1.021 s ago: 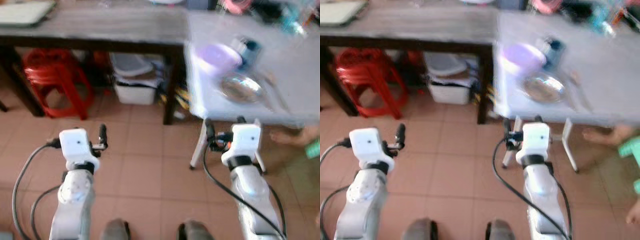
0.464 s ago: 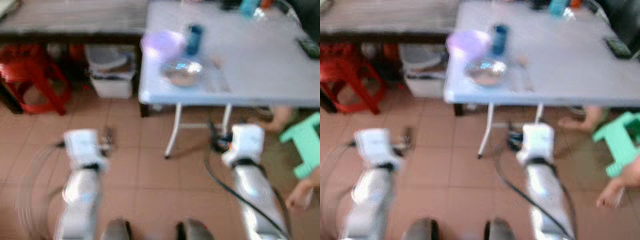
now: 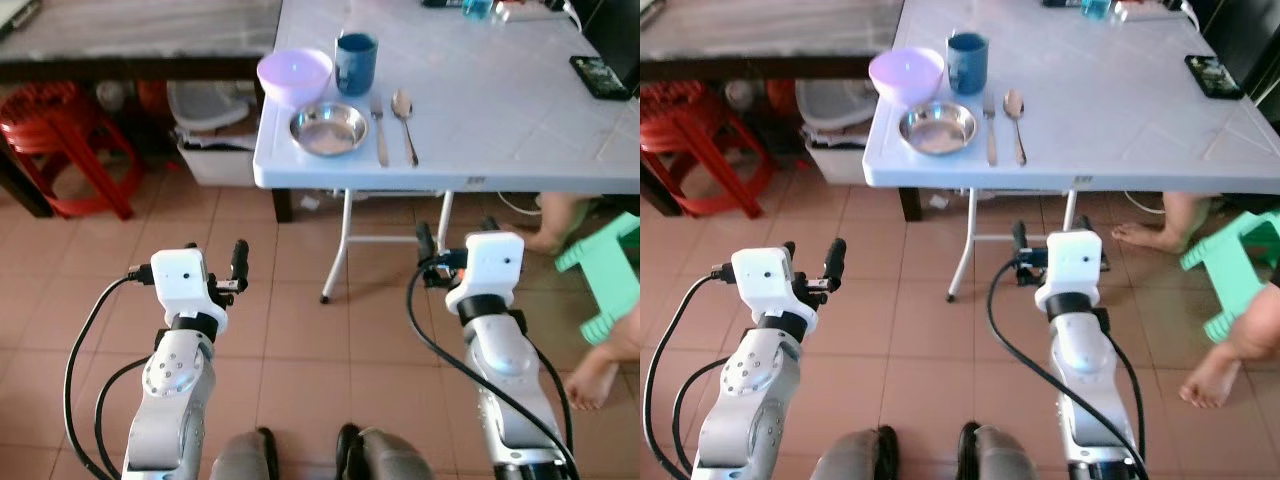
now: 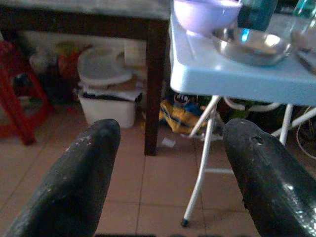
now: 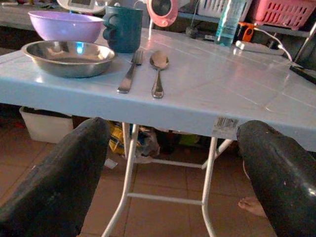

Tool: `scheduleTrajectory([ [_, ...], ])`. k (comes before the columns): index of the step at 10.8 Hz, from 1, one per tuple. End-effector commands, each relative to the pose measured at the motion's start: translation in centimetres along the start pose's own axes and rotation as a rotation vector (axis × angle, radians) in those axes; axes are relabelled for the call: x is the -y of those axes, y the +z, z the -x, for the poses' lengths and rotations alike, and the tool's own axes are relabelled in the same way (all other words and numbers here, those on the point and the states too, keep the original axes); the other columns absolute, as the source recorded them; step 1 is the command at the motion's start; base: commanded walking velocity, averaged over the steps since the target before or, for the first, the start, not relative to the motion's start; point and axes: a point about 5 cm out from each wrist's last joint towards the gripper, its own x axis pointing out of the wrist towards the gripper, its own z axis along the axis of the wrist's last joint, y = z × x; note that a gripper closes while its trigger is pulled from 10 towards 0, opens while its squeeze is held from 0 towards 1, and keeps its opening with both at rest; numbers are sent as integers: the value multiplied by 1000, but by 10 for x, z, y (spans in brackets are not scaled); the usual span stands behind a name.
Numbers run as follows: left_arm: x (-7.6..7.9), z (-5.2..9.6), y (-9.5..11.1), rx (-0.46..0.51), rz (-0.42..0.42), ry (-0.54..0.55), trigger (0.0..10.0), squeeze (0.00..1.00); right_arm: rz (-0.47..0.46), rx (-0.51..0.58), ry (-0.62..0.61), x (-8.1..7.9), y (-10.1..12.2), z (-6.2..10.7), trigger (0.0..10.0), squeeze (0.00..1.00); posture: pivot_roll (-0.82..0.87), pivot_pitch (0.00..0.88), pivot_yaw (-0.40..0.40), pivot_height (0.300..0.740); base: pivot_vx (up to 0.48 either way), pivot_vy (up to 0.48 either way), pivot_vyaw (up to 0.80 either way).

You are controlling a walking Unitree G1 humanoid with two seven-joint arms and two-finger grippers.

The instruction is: Setting the table

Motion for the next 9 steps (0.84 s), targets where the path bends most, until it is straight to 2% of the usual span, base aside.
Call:
scheduleTrajectory([
  [1, -1, 0, 0, 4, 2, -1, 10000, 0, 9, -7, -10, 4, -2, 2, 10000, 0, -24, 156, 11, 740, 304, 0, 0],
  [6, 3, -3, 1, 15, 18, -14, 10000, 0, 46, 18, 3, 6, 2, 3, 10000, 0, -37, 156, -2, 740, 334, 0, 0],
  [9, 2, -4, 2, 21, 18, -9, 10000, 0, 56, 37, 1, 5, 7, 1, 10000, 0, -36, 162, -2, 740, 309, 0, 788],
])
